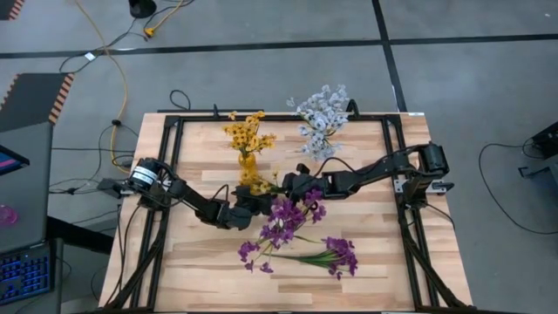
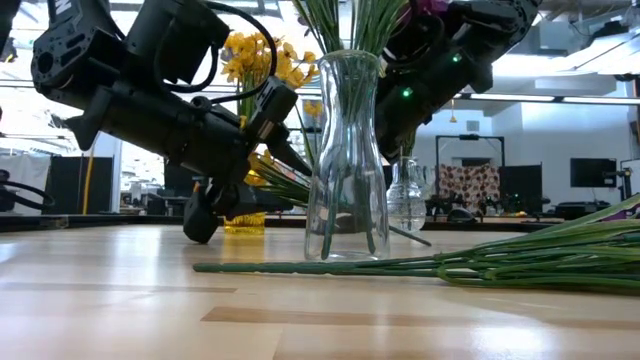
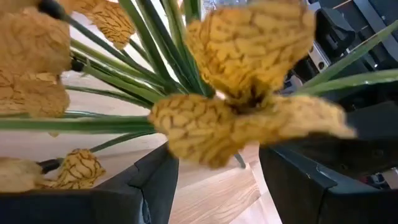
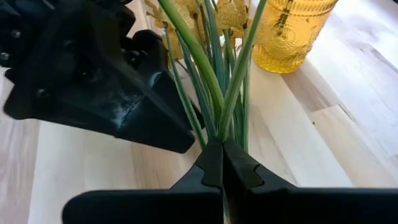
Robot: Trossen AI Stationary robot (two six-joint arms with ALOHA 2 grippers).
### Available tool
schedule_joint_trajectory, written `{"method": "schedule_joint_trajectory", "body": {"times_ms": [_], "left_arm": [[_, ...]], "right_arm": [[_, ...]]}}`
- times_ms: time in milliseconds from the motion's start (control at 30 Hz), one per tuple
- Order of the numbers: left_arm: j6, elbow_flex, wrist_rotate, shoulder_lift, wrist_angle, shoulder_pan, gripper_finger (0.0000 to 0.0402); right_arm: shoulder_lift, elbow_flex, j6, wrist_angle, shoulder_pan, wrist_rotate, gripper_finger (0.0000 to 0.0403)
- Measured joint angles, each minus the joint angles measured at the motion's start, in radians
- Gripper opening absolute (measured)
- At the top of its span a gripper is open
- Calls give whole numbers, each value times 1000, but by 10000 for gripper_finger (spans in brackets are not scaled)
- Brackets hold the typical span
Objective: Sort flowers into vase by color
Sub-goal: Put the yellow flowers into the yellow vase
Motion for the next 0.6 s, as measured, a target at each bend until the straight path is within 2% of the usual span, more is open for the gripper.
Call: {"method": "schedule_joint_trajectory", "body": {"times_ms": [600], "left_arm": [[-8,-2,-37,2,9,3,210]], "right_arm": [[0,0,-1,-1,14,-42,24]]}}
